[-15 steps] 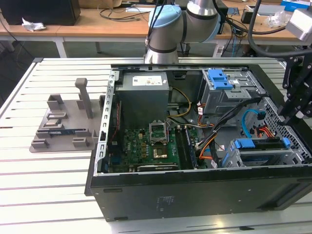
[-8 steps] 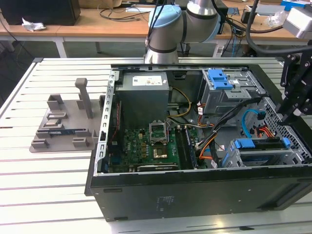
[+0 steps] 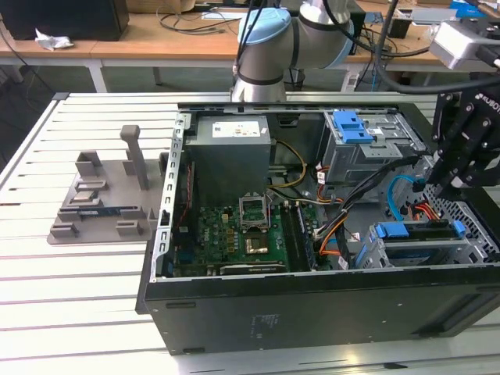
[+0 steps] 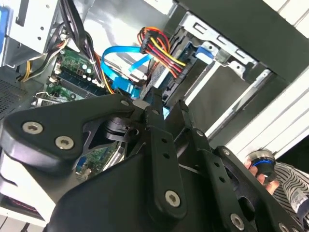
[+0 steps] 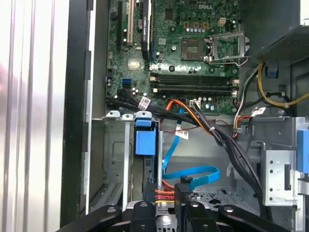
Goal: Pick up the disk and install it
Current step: 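Insert the second disk wire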
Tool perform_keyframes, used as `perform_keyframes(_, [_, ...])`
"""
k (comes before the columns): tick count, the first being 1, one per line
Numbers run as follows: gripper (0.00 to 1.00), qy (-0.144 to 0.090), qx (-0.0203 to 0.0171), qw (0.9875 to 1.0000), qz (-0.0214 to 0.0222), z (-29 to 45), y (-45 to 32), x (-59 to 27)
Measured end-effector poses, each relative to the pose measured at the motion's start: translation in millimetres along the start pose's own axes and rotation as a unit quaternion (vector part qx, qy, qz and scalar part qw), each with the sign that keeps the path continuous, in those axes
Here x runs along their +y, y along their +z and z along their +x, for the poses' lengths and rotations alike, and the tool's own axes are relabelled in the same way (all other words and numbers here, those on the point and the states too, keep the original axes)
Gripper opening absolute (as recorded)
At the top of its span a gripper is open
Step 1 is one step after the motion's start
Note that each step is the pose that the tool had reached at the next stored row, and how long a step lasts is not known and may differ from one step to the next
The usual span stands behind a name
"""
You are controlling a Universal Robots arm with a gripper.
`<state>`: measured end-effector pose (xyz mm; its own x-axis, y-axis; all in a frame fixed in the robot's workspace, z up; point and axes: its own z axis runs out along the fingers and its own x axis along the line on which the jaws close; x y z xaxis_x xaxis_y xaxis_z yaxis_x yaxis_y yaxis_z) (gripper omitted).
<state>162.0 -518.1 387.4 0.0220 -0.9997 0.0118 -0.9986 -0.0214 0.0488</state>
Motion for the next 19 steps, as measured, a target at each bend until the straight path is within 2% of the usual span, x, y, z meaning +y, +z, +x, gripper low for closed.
perform_keyframes(4, [0.3, -0.006, -0.0003, 1.0, 0.0001, -9.0, 4.4, 2.3])
perform_keyframes(9, [0.3, -0.013, 0.0001, 0.9999, 0.0001, -12.2, 14.1, 2.9])
perform_keyframes(11, [0.3, -0.015, -0.0004, 0.9999, 0.0005, -12.1, 12.1, 3.1])
perform_keyframes(14, [0.3, -0.016, -0.0013, 0.9999, 0.0009, -12.1, 3.7, 3.5])
perform_keyframes(16, [0.3, -0.017, -0.0025, 0.9999, 0.001, -12.1, 3.2, 3.8])
perform_keyframes(19, [0.3, -0.017, -0.0072, 0.9998, 0.0011, -13.0, 3.4, 4.6])
